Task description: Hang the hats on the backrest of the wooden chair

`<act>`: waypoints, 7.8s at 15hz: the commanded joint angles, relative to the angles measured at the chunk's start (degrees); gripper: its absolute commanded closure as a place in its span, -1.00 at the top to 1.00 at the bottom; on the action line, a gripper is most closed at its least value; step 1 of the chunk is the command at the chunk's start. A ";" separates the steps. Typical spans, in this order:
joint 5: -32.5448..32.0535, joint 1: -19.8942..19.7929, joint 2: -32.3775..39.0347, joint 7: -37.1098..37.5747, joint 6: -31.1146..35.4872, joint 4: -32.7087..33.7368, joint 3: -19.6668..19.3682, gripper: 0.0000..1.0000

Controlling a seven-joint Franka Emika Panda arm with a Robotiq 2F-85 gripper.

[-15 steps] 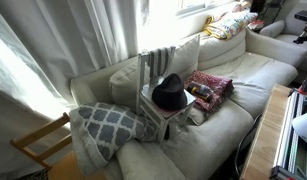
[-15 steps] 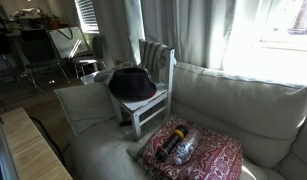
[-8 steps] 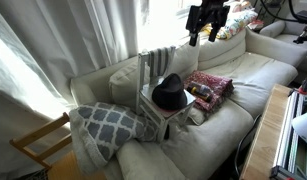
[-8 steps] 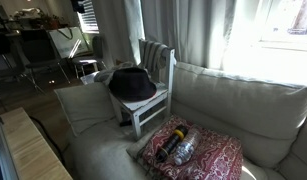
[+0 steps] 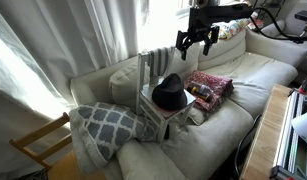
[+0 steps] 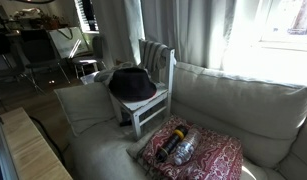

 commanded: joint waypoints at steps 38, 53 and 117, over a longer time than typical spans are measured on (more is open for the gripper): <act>18.72 1.81 34.55 -12.45 24.23 9.13 -10.77 -0.64; 10.06 5.80 23.95 -5.39 13.87 8.48 -13.46 -0.98; -15.92 9.56 12.71 8.39 6.37 15.99 -10.50 1.00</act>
